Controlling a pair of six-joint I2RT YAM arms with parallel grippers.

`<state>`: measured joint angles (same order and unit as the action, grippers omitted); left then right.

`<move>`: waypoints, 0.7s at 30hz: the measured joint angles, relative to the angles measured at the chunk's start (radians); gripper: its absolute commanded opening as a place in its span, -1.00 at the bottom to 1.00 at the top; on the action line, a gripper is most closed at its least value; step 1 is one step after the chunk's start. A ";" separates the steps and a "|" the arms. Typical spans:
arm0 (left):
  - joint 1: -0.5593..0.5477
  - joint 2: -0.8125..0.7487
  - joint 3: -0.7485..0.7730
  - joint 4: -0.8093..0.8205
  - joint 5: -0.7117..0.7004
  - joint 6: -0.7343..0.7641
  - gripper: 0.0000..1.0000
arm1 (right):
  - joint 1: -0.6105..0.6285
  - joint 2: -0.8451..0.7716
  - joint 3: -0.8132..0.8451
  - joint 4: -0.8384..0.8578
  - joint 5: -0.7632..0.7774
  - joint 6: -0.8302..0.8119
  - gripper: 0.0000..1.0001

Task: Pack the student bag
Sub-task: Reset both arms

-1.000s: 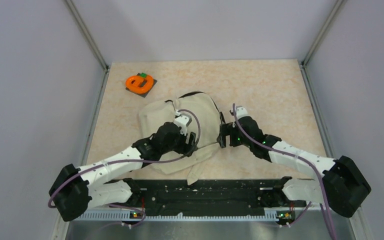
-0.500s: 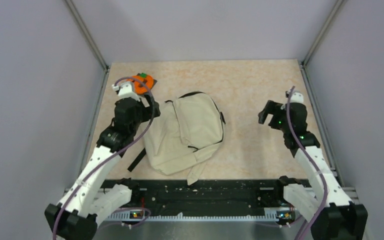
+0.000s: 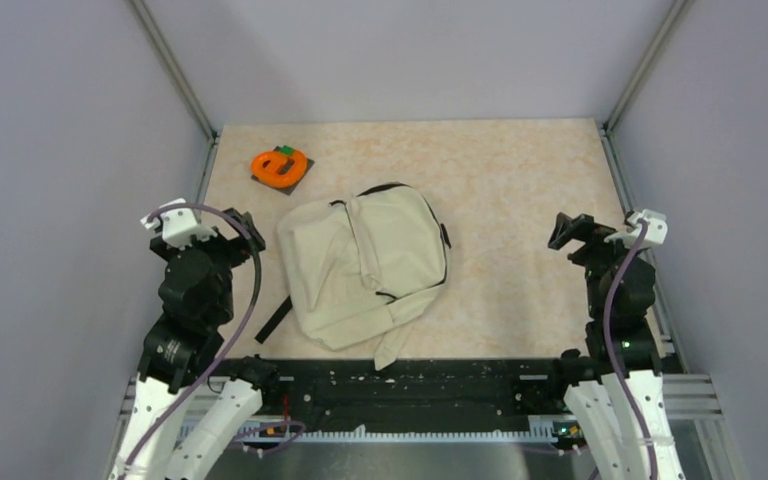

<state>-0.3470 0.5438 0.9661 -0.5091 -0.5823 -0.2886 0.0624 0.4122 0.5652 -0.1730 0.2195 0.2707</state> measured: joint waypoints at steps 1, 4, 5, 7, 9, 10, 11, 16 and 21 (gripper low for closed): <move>0.000 -0.026 -0.027 0.000 -0.016 0.010 0.96 | 0.000 -0.007 -0.010 0.004 0.006 -0.001 0.90; 0.000 -0.051 -0.076 -0.016 -0.039 0.030 0.96 | 0.000 -0.002 -0.015 0.007 0.016 -0.002 0.91; 0.000 -0.051 -0.083 -0.020 -0.042 0.033 0.96 | 0.000 0.002 -0.015 0.009 0.019 -0.002 0.92; 0.000 -0.051 -0.091 -0.024 -0.046 0.037 0.96 | 0.000 0.007 -0.015 0.008 0.024 0.000 0.95; 0.000 -0.051 -0.092 -0.024 -0.048 0.041 0.97 | 0.000 0.016 -0.012 0.005 0.033 0.004 0.97; 0.000 -0.051 -0.092 -0.023 -0.049 0.041 0.96 | 0.000 0.023 -0.007 -0.003 0.040 0.010 0.97; 0.000 -0.051 -0.092 -0.023 -0.049 0.042 0.96 | 0.000 0.029 -0.005 -0.004 0.047 0.012 0.97; 0.000 -0.050 -0.092 -0.023 -0.050 0.042 0.96 | 0.000 0.020 0.000 -0.016 0.064 0.020 0.97; 0.000 -0.050 -0.092 -0.023 -0.051 0.042 0.97 | 0.000 -0.008 0.000 -0.014 0.072 0.028 0.97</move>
